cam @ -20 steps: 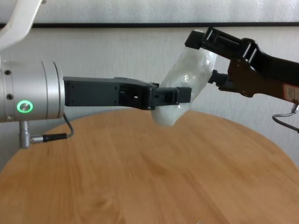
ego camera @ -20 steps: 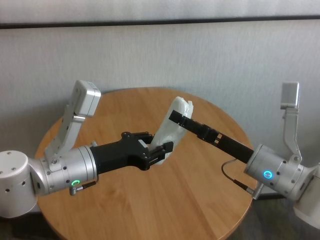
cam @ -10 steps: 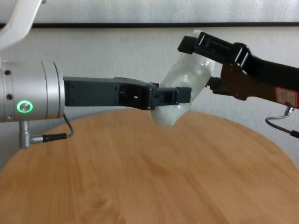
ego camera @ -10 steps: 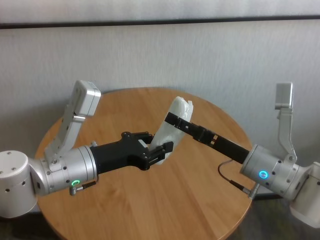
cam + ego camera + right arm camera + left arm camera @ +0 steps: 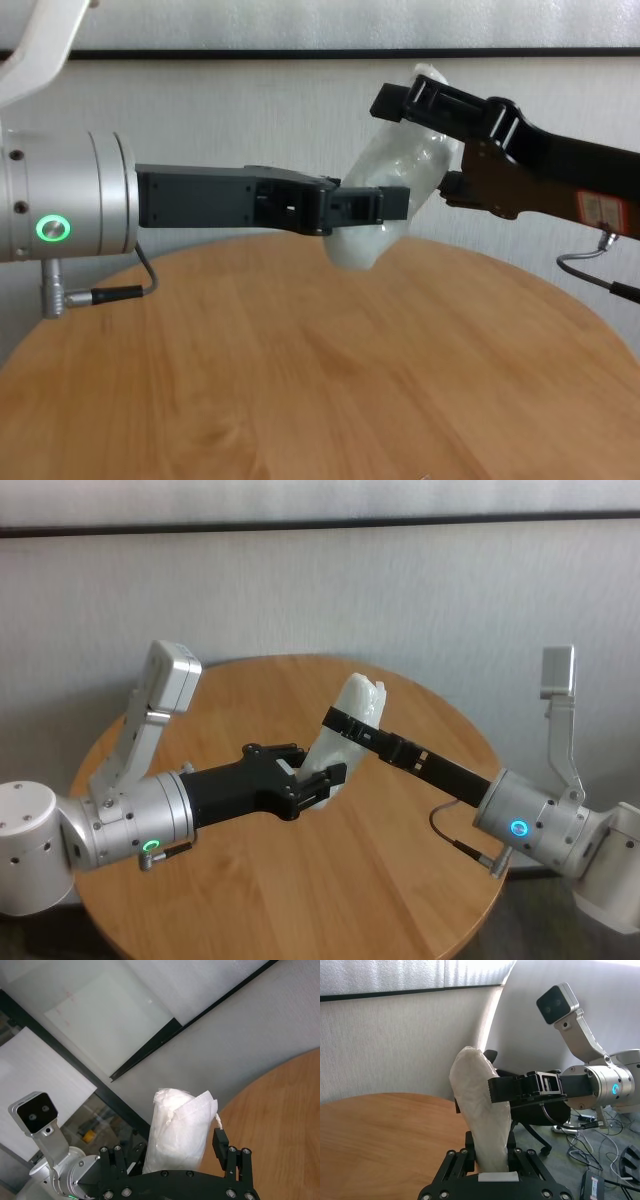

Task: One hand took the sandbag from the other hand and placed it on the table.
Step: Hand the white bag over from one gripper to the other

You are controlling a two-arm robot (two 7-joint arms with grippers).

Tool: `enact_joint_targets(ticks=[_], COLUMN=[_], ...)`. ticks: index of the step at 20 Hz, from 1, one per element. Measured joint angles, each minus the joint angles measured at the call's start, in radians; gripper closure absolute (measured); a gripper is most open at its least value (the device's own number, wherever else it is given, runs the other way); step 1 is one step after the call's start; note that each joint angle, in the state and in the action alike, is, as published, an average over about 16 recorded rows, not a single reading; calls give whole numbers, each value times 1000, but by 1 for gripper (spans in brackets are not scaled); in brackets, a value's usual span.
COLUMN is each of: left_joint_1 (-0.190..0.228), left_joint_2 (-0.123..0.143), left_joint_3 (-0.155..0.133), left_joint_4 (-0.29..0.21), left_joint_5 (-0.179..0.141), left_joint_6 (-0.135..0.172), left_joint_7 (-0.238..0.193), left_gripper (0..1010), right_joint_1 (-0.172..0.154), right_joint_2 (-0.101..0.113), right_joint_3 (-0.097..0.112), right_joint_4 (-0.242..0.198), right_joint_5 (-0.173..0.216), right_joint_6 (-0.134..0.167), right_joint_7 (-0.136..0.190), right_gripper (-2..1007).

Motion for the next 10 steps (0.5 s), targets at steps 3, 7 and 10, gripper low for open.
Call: enact_joint_targets(ticks=[3, 7, 10], left_joint_1=[0, 0, 0], left_joint_2=[0, 0, 0], left_joint_3=[0, 0, 0], left_joint_4=[0, 0, 0], left_joint_5=[0, 0, 0], left_joint_6=[0, 0, 0], left_joint_7=[0, 0, 0], left_gripper=[650, 650, 650], right_joint_1=[3, 6, 6], right_joint_2=[1, 1, 1], right_joint_3=[-5, -8, -9], right_joint_4=[2, 4, 4], right_joint_5=[2, 4, 5], right_joint_6=[-1, -1, -1], right_joint_7=[-2, -3, -3], right_gripper=[4, 4, 10])
